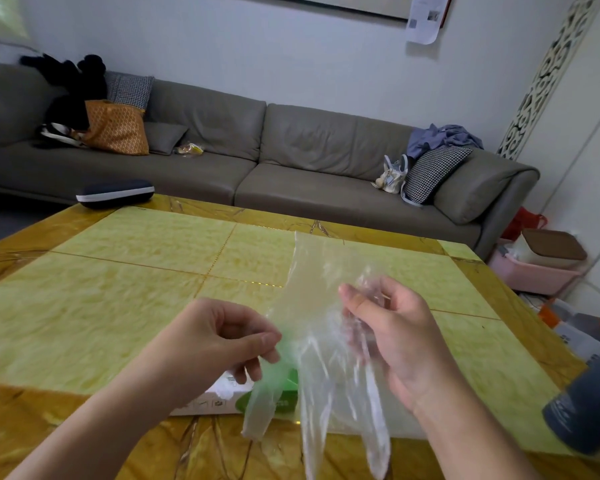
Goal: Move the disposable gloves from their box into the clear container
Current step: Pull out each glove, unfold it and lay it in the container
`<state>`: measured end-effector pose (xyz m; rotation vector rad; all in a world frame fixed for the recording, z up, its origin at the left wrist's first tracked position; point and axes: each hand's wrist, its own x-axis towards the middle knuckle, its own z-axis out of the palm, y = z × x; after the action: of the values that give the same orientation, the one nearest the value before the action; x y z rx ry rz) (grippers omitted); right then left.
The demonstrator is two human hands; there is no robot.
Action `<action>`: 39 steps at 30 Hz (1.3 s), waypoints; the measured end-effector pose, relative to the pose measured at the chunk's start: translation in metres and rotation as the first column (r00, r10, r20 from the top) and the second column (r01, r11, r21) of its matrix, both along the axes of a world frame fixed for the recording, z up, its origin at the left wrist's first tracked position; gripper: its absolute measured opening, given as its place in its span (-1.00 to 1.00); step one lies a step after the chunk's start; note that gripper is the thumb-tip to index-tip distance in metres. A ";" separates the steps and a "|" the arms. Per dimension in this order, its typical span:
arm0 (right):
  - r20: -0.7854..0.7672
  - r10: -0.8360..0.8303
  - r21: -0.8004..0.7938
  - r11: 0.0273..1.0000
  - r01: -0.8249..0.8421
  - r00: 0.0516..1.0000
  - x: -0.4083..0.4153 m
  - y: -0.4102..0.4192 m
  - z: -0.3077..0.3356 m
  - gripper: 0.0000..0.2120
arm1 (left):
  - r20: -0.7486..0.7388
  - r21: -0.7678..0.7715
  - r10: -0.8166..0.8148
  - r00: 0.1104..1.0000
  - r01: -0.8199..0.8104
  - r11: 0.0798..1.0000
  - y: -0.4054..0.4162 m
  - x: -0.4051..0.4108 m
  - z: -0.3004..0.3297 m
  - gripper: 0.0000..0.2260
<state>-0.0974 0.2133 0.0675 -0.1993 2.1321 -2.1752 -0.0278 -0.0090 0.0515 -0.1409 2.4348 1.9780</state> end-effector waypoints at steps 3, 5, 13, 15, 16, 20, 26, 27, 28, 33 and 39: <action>-0.040 -0.031 0.001 1.000 0.031 0.999 -0.001 0.003 0.000 -0.68 | 0.020 -0.001 -0.038 0.999 0.038 0.999 -0.006 0.001 0.003 -0.87; -0.068 -0.035 0.026 0.999 0.037 0.997 0.000 0.001 -0.004 -0.67 | 0.050 0.015 -0.129 0.990 0.128 0.992 -0.006 0.004 0.007 -0.78; -0.064 0.004 -0.019 1.000 -0.006 0.998 -0.004 0.002 -0.008 -0.76 | -0.077 0.213 0.176 0.981 -0.156 0.965 0.008 -0.001 -0.002 -0.91; -0.072 -0.027 0.009 1.000 0.028 0.997 -0.008 0.010 -0.005 -0.80 | -0.063 0.228 0.205 0.977 -0.186 0.956 0.003 -0.001 -0.001 -0.91; -0.071 -0.007 0.028 1.000 0.009 0.997 -0.009 0.012 -0.003 -0.78 | -0.052 0.229 0.195 0.979 -0.179 0.957 0.001 -0.001 -0.001 -0.91; 0.042 0.186 0.152 0.970 -0.190 0.982 -0.009 0.012 -0.006 -0.66 | -0.035 0.224 0.135 0.990 -0.124 0.967 0.001 0.000 -0.001 -0.91; 0.000 0.130 0.064 0.990 -0.129 0.992 -0.012 0.016 -0.006 -0.96 | -0.035 0.153 0.121 0.992 -0.114 0.982 -0.004 0.001 0.004 -0.86; 0.006 0.148 0.074 0.986 -0.148 0.989 -0.012 0.019 -0.003 -0.92 | -0.032 0.152 0.125 0.992 -0.119 0.981 -0.006 0.001 0.005 -0.86; 0.016 0.182 0.087 0.979 -0.183 0.983 -0.013 0.022 -0.001 -0.85 | -0.030 0.155 0.129 0.991 -0.123 0.980 -0.007 0.001 0.006 -0.87; -0.005 0.317 0.242 0.921 -0.306 0.948 -0.012 0.027 0.004 -0.70 | 0.018 0.061 -0.005 1.000 0.004 0.998 -0.002 0.004 0.009 -0.89; 0.009 0.294 0.312 0.907 -0.282 0.956 -0.017 0.038 0.005 -0.88 | -0.031 0.115 0.161 0.986 -0.157 0.981 -0.006 0.000 0.008 -0.93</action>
<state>-0.1147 0.2511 0.0729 -0.4998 2.2591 -1.6635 -0.0278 -0.0148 0.0597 -0.3077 2.3976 2.1973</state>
